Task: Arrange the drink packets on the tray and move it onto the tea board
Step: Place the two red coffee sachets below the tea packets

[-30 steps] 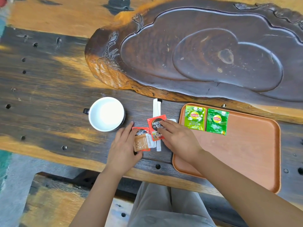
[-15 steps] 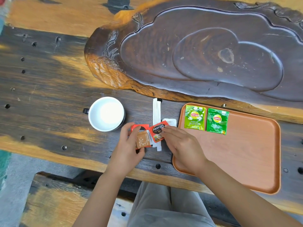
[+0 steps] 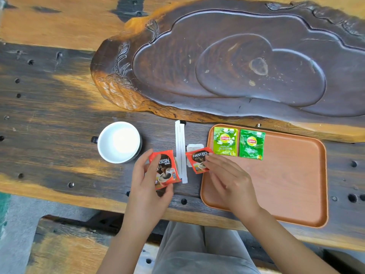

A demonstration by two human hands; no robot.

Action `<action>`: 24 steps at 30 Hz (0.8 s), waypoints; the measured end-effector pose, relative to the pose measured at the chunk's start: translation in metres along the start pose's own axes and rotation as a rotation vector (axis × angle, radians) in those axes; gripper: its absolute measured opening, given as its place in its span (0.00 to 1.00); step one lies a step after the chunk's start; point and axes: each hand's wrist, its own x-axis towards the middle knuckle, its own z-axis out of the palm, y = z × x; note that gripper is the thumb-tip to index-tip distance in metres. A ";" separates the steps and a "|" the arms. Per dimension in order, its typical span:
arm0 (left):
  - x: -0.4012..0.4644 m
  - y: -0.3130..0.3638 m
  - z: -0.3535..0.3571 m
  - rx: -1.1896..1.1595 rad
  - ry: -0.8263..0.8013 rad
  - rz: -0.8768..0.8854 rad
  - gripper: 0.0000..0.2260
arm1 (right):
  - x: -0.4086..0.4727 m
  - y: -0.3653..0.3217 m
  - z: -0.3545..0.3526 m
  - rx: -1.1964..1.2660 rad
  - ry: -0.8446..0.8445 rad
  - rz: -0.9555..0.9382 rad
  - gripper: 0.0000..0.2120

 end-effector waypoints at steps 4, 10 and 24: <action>-0.007 0.021 0.012 -0.059 -0.004 -0.002 0.28 | -0.025 0.009 -0.019 -0.028 0.014 0.104 0.12; 0.005 0.045 0.062 -0.142 -0.219 0.107 0.27 | -0.062 0.032 -0.044 -0.157 0.039 0.271 0.23; 0.007 0.047 0.097 0.258 -0.282 0.313 0.25 | -0.098 0.045 -0.035 -0.301 -0.037 0.334 0.10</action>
